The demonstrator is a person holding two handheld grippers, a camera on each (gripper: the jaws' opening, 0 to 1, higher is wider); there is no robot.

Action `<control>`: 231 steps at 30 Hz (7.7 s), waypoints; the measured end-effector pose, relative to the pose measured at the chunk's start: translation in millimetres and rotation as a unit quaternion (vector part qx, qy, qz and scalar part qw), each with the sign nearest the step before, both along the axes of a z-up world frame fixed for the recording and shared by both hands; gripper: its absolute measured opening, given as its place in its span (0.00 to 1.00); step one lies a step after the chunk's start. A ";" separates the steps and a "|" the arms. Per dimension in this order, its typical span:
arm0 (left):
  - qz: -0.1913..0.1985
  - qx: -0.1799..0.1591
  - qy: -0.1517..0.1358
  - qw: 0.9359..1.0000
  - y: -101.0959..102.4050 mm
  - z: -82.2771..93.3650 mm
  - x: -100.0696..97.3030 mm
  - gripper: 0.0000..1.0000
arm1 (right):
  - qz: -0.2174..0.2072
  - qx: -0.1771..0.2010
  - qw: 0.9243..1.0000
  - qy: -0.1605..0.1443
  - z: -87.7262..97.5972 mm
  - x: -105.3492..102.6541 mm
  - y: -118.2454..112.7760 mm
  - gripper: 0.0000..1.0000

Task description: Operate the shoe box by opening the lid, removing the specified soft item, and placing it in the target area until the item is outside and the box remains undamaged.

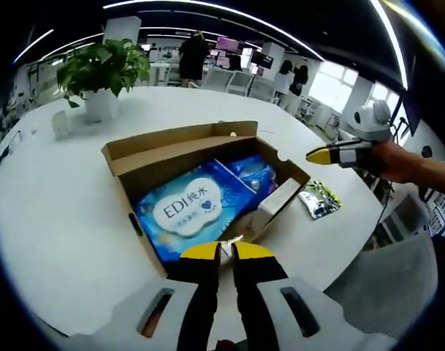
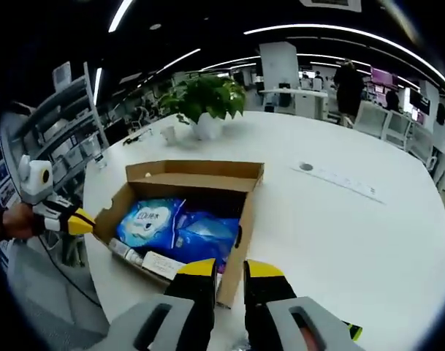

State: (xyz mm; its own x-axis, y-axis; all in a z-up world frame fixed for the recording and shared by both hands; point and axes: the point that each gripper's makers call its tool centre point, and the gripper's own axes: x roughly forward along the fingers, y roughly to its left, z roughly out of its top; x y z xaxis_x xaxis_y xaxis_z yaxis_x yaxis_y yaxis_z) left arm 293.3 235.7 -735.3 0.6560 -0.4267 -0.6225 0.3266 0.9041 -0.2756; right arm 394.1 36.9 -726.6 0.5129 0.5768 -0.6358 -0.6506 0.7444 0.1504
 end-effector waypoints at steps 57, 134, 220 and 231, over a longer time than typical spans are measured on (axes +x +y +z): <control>0.062 -0.049 0.009 0.997 21.2 -12.4 0.4 0.05 | 0.050 -0.021 0.996 0.066 -71.0 20.5 138.0 0.02; -0.016 -0.051 0.145 0.988 -54.8 -72.4 75.8 0.05 | -0.086 0.039 0.995 0.029 -21.3 11.3 20.3 0.00; -0.216 0.031 0.068 0.974 -320.9 -41.0 44.5 0.00 | -0.243 0.052 0.968 0.043 -52.6 -58.2 -256.7 0.00; -0.185 0.038 0.089 0.978 -312.9 -61.5 49.6 0.00 | -0.228 0.047 0.971 0.059 -72.3 -42.6 -249.7 0.00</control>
